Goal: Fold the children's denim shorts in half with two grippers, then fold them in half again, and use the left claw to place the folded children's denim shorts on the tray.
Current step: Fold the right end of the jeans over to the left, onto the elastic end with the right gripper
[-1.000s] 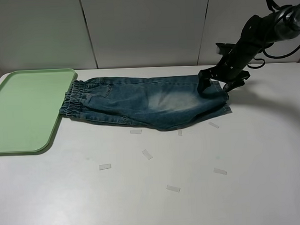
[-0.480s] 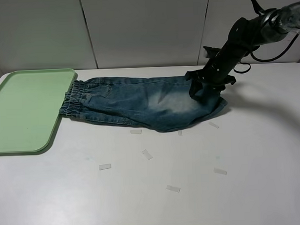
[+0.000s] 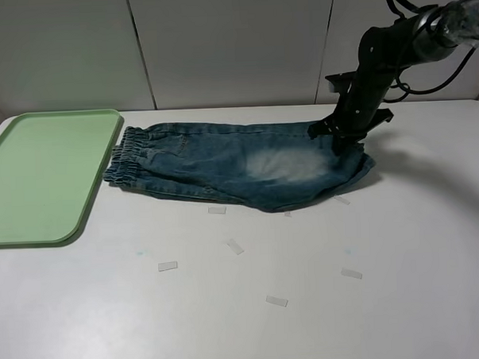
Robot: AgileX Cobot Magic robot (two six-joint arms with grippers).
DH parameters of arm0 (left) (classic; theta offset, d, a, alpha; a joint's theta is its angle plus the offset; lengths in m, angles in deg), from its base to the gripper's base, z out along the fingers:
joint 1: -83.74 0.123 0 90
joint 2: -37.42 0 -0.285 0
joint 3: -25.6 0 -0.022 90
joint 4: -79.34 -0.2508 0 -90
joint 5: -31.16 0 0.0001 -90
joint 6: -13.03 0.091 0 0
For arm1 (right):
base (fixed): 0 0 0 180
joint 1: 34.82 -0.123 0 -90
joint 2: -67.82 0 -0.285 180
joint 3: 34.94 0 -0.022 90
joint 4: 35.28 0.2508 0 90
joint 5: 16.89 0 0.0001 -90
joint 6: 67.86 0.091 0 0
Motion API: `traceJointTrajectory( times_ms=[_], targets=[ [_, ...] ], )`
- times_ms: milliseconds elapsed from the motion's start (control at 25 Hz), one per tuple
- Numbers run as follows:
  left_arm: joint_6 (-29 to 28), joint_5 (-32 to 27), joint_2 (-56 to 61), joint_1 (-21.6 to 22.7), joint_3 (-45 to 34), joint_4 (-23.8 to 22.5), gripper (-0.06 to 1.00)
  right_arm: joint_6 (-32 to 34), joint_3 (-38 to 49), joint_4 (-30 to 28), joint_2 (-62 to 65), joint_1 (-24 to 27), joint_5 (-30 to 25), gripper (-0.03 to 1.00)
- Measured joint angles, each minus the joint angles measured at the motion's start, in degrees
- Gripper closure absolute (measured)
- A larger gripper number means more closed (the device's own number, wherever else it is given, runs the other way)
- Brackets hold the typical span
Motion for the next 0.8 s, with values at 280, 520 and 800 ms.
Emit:
traceJointTrajectory(
  times_ms=[280,520,800],
  targets=[
    [0.0,0.0,0.0,0.0,0.0,0.0,0.18,8.0,0.0,-19.8,3.1,3.1,-2.7,0.98],
    [0.0,0.0,0.0,0.0,0.0,0.0,0.18,12.1,0.0,-24.4,6.0,3.2,-6.2,0.98],
    [0.0,0.0,0.0,0.0,0.0,0.0,0.18,13.1,0.0,-11.0,7.5,-4.3,-6.1,0.98]
  ],
)
